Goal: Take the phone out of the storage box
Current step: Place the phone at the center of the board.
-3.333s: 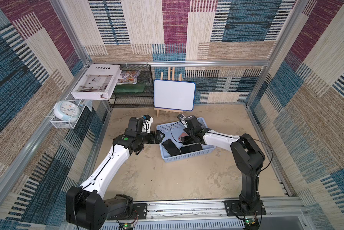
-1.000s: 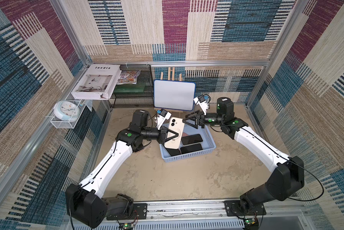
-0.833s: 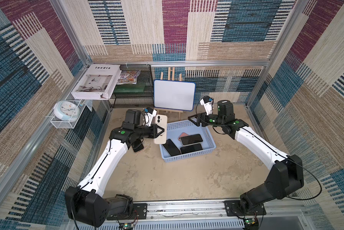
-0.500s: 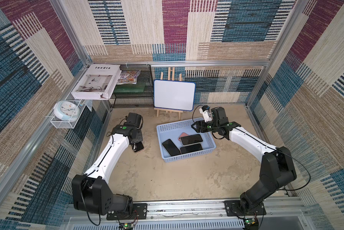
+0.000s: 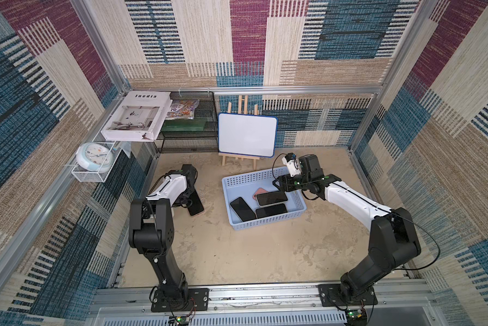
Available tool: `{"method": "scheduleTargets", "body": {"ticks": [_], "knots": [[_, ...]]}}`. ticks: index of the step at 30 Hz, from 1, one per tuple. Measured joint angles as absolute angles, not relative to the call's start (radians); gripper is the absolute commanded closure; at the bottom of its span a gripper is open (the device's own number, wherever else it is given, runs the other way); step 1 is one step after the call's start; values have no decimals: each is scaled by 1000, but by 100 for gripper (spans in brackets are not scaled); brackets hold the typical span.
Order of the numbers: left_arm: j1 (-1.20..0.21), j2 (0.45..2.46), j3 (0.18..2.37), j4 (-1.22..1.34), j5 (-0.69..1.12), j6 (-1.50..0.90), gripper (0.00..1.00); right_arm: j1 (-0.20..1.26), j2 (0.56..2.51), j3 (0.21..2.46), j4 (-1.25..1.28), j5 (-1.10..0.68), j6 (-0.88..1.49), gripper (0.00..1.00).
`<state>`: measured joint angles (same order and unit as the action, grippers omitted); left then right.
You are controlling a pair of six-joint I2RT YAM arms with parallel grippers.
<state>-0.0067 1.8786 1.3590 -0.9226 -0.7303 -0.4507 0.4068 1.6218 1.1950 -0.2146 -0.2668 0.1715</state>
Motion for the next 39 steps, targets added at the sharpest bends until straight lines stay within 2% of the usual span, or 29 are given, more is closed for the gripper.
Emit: {"method": "scheduleTargets", "body": {"ticks": [7, 12, 14, 19, 23, 34, 39], "knots": [[-2, 1975, 1409, -913, -726, -440, 100, 407, 1619, 1196, -211, -274, 170, 22], [-2, 2013, 1433, -912, -717, -440, 93, 407, 1621, 1196, -211, -291, 169, 22], [-2, 2032, 1448, -912, -705, -435, 87, 407, 1623, 1197, -212, -295, 169, 22], [4, 2073, 1480, -906, -675, -415, 65, 407, 1623, 1197, -212, -302, 169, 22], [8, 2081, 1485, -903, -662, -407, 53, 407, 1623, 1197, -211, -313, 168, 22], [6, 1998, 1470, -905, -601, -400, 41, 408, 1636, 1206, -212, -323, 169, 22], [-12, 1915, 1473, -906, -565, -389, 39, 408, 1638, 1215, -213, -323, 173, 22]]}}
